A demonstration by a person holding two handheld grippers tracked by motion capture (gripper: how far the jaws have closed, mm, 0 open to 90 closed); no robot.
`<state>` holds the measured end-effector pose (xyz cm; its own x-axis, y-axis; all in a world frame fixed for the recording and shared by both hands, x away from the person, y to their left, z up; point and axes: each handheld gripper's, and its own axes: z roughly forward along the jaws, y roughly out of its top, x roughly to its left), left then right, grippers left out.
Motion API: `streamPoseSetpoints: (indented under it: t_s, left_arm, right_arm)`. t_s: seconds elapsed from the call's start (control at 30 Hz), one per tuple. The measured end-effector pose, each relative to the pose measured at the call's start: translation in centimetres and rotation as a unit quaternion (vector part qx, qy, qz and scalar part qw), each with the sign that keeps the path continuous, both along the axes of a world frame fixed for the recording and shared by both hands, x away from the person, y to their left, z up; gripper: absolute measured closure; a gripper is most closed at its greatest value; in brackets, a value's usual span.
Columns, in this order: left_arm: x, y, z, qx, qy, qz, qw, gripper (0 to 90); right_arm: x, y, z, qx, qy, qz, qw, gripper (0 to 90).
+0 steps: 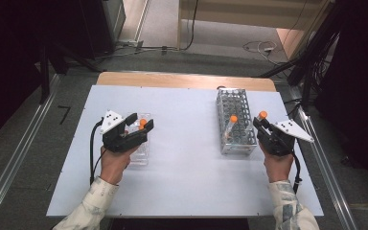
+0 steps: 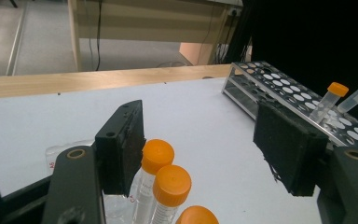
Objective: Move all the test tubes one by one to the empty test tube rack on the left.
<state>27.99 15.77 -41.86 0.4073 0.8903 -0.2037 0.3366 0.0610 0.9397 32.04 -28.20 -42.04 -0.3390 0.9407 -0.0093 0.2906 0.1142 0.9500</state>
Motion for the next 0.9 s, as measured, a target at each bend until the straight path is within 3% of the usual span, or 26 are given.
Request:
streamPoseSetpoints:
  t_s: [0.37,0.9]
  left_arm:
    - [-0.4,-0.1,0.3,-0.004,-0.004,-0.005,1.0000,33.1]
    - [-0.9,0.0,0.8,-0.014,-0.011,-0.010,0.9998,33.2]
  right_arm:
    - [-1.9,0.5,1.4,0.006,-0.003,0.017,0.9998,71.9]
    - [-4.4,1.7,2.2,0.004,0.003,0.056,0.9984,72.0]
